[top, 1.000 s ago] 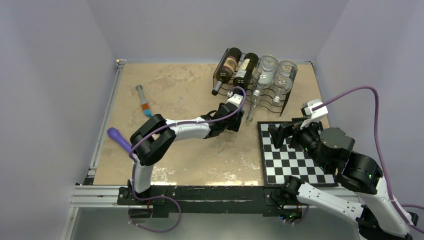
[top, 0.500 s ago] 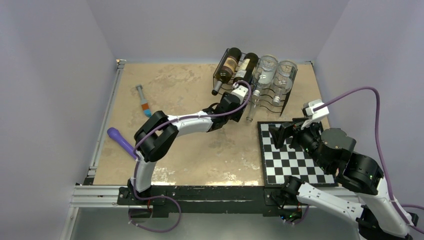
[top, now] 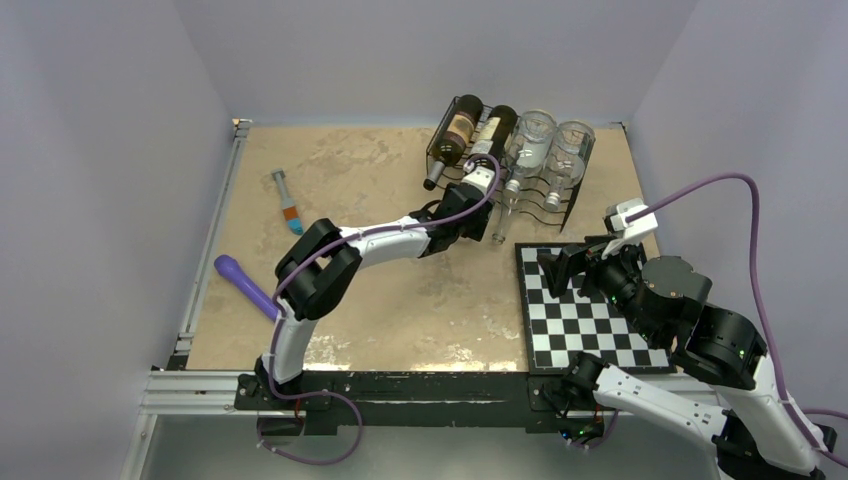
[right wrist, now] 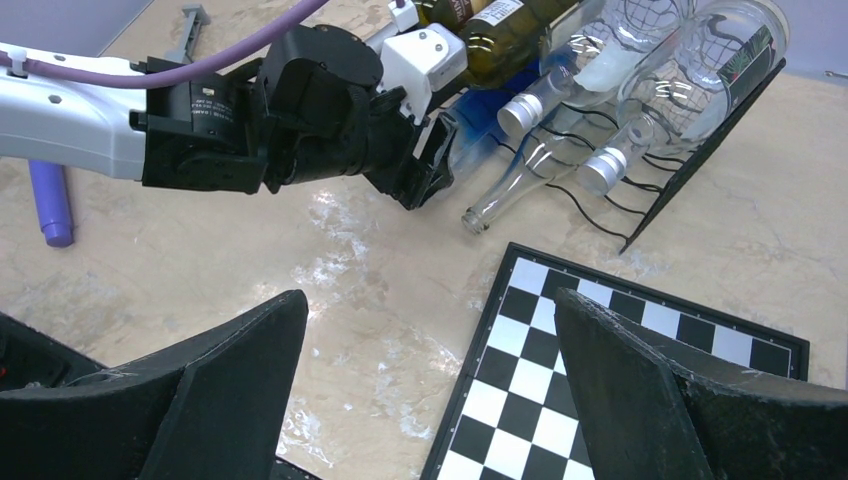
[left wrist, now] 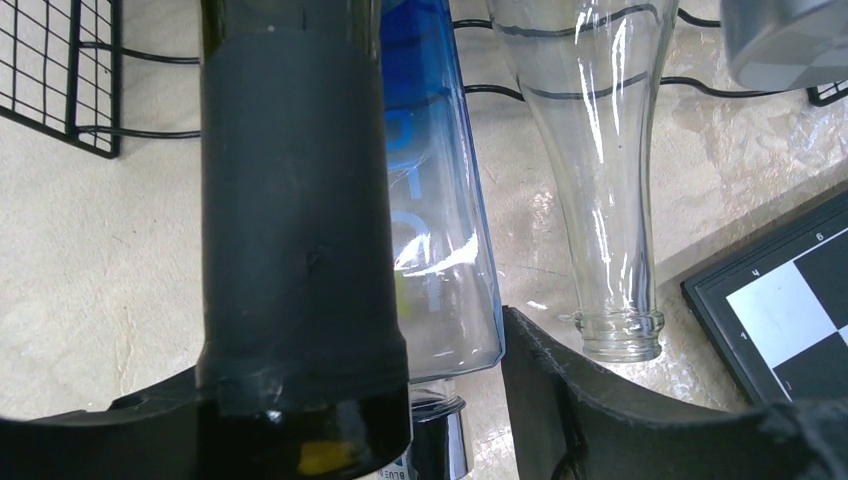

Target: Put the wine bottle on the wine rack

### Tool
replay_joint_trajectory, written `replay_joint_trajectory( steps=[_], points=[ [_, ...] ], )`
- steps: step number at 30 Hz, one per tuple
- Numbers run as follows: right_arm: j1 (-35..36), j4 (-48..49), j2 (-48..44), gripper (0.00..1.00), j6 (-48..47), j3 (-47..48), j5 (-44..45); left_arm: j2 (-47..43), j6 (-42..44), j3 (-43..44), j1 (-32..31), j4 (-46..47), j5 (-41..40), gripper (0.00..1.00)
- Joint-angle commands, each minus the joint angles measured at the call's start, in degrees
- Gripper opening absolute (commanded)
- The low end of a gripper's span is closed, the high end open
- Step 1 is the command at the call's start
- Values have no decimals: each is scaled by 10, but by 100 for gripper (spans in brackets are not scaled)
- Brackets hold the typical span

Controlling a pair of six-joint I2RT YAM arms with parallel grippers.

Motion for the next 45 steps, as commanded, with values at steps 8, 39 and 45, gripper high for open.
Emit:
replay_joint_trajectory(
  steps=[8, 39, 45],
  points=[
    [-1, 22, 1, 98, -3, 3, 10, 0, -66, -15, 9, -17, 26, 0],
    [-1, 20, 2, 98, -3, 6, 10, 30, 13, 73, 36, -64, -25, 5],
    [-1, 24, 7, 98, -3, 7, 10, 22, 65, 69, 22, -56, -16, 21]
  ],
)
